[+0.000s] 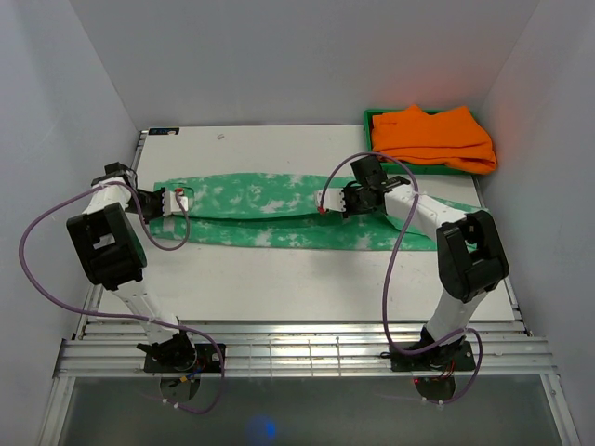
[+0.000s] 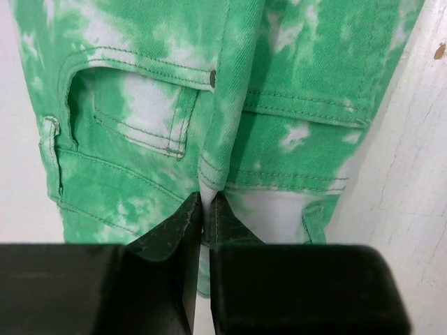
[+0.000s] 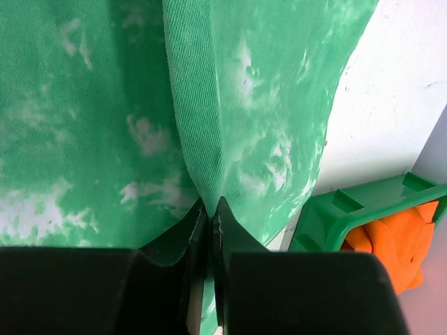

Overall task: Fold and stack the trousers
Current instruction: Fold the trousers

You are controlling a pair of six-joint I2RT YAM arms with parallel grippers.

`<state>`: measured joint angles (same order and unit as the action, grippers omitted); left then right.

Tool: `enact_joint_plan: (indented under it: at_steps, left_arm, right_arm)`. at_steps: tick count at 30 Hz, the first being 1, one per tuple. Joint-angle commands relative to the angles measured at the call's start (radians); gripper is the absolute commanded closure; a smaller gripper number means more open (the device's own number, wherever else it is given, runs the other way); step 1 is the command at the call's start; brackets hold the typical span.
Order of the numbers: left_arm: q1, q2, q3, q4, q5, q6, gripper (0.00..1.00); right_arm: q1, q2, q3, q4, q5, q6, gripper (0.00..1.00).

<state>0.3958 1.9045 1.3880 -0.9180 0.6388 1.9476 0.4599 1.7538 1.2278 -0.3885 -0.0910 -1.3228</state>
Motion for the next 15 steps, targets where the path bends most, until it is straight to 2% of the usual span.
enact_joint_plan:
  at_steps: [1, 4, 10, 13, 15]
  left_arm:
    - [0.009, -0.076, -0.003, 0.005, 0.025, 0.01, 0.8]
    - [0.009, -0.059, -0.01, 0.014, 0.025, 0.017, 0.69]
    - [0.009, -0.021, -0.01, 0.028, 0.025, 0.014, 0.58]
    - [0.009, -0.012, -0.01, 0.039, 0.022, 0.014, 0.57]
    - [0.009, -0.007, -0.01, 0.048, 0.024, 0.01, 0.63]
  right_arm:
    - [-0.024, -0.03, -0.021, -0.026, 0.013, -0.01, 0.92]
    - [-0.024, -0.007, -0.002, -0.039, -0.003, 0.0, 0.92]
    - [-0.024, 0.038, 0.05, -0.056, -0.018, 0.027, 0.92]
    - [-0.023, 0.039, 0.053, -0.061, -0.019, 0.023, 0.92]
    - [-0.024, 0.038, 0.05, -0.059, -0.018, 0.022, 0.92]
